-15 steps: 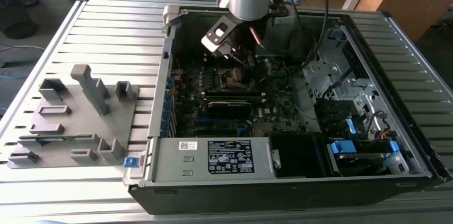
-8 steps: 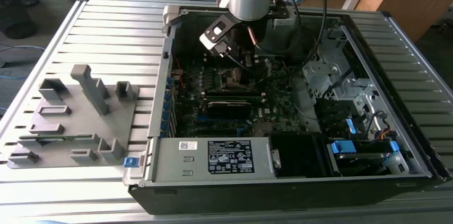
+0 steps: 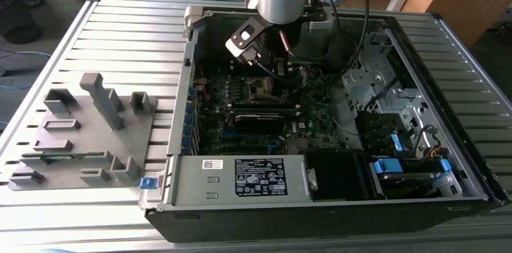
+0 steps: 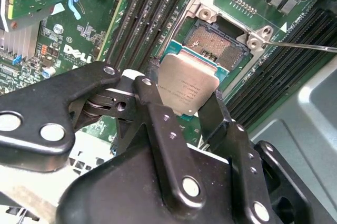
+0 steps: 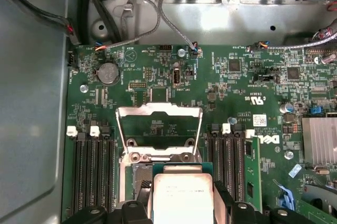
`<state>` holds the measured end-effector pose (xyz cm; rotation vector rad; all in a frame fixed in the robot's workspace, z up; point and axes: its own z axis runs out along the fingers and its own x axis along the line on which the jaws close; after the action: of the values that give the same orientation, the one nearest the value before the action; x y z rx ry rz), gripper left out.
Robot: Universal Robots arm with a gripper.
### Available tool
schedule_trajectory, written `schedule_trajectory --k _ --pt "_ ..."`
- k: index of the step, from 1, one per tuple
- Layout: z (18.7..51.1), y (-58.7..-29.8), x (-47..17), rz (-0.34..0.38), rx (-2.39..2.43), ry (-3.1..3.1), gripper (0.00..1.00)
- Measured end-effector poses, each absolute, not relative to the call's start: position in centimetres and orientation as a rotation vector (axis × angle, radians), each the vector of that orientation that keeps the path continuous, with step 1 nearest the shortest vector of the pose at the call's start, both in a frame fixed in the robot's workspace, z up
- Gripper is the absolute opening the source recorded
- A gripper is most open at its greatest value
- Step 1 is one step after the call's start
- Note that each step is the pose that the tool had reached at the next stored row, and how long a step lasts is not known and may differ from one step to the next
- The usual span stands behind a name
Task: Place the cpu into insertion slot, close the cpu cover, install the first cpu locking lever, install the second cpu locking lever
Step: 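Place the cpu into insertion slot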
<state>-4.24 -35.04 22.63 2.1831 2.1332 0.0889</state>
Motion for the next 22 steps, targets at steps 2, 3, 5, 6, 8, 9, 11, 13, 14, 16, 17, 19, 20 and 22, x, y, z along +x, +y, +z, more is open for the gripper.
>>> schedule_trajectory --k 2,3,5,6,8,9,11,13,14,16,17,19,20,22 --pt "22.6 -35.0 -4.2 0.089 2.182 2.133 0.54" --pt "22.6 -35.0 -4.2 0.089 2.182 2.133 0.54" --pt "22.6 -35.0 -4.3 0.089 2.182 2.132 0.54" --pt "22.6 -35.0 -4.3 0.089 2.182 2.132 0.54" --pt "22.6 -35.0 -4.3 0.090 2.183 2.132 0.54" --pt "22.6 -34.9 -4.3 0.090 2.182 2.132 0.54" --pt "22.5 -34.7 -4.4 0.089 2.182 2.132 0.54" --pt "22.5 -34.5 -4.5 0.089 2.182 2.132 0.54" --pt "22.4 -34.4 -4.5 0.089 2.182 2.132 0.54" --pt "22.2 -34.3 -4.6 0.090 2.182 2.132 0.54" --pt "22.1 -34.2 -4.6 0.090 2.182 2.132 0.54" --pt "21.9 -34.2 -4.7 0.090 2.182 2.132 0.54" --pt "21.8 -34.2 -4.7 0.089 2.182 2.132 0.54" --pt "21.5 -34.2 -4.7 0.090 2.182 2.132 0.54"
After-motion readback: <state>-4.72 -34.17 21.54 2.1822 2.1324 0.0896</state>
